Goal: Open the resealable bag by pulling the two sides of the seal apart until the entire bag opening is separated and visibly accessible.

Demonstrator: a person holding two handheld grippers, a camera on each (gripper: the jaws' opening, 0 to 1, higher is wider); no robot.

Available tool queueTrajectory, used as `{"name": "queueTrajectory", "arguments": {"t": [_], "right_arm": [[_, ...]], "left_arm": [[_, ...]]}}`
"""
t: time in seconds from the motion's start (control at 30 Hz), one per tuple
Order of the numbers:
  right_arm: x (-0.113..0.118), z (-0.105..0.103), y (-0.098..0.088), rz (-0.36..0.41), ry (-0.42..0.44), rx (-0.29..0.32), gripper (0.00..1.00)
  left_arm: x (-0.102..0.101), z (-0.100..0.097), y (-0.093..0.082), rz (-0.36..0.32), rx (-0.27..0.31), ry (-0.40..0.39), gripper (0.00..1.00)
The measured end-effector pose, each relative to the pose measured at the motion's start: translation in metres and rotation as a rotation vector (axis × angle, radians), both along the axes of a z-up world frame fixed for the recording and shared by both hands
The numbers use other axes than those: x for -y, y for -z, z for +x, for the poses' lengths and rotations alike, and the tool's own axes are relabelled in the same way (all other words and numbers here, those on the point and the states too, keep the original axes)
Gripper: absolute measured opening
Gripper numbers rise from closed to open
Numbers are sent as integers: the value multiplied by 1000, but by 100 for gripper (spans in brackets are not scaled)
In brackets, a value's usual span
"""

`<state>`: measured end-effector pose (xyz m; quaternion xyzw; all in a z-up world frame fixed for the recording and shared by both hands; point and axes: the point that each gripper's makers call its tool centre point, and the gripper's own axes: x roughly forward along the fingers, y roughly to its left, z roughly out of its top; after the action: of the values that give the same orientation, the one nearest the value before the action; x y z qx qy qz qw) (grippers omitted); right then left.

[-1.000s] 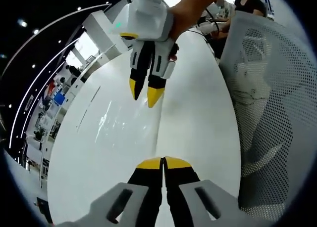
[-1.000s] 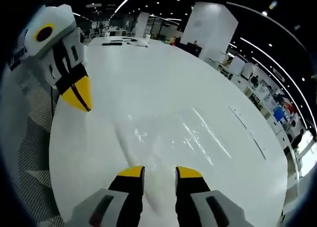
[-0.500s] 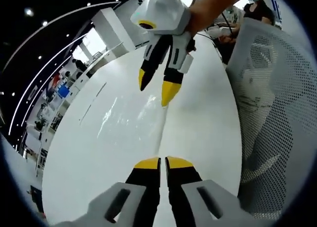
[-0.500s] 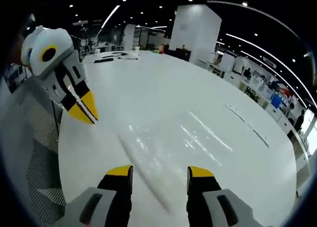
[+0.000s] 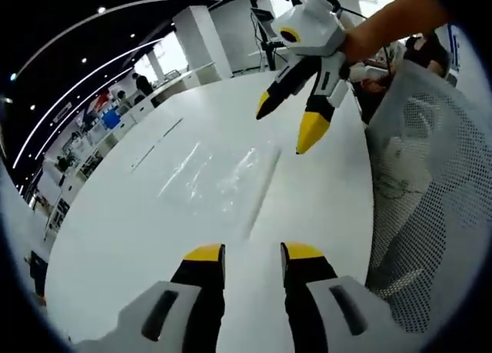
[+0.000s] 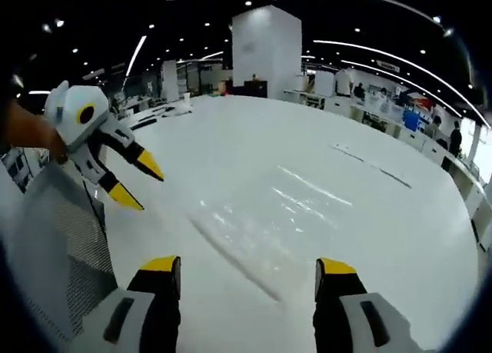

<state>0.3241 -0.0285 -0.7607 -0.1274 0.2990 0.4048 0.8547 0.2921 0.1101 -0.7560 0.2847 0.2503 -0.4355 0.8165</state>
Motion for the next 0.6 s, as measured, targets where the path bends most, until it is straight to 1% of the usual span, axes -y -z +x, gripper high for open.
{"name": "queueTrajectory", "arguments": {"t": [0.07,0.13,0.27,0.33,0.37,0.4,0.43,0.5,0.6], "right_arm": [[1,-3,-1,16,14,-5,73],[1,-7,-1,32,29,-14,78],[1,-13,-2,38,35,-15,84],[0,-16,-4,39,34,-10,87],[0,-17,-5,41,37,-10,88],[0,-18,-5,44,41,-11,90],[0,-19,-6,51,47,-15,92],[0,-21,-6,58,53,-22,94],[2,-26,-6,67,67,-27,96]], "left_arm": [[-2,-1,0,-10,-12,-16,35],[-3,-3,1,-10,-10,-19,39],[-8,-7,0,-11,-16,-37,46],[-10,-9,-1,-32,-27,-66,51],[-12,-10,-1,-50,-41,-92,54],[-13,-11,-1,-63,-52,-105,59],[-14,-13,0,-71,-63,-115,63],[-17,-16,1,-73,-69,-130,70],[-22,-21,1,-74,-76,-148,71]]}}
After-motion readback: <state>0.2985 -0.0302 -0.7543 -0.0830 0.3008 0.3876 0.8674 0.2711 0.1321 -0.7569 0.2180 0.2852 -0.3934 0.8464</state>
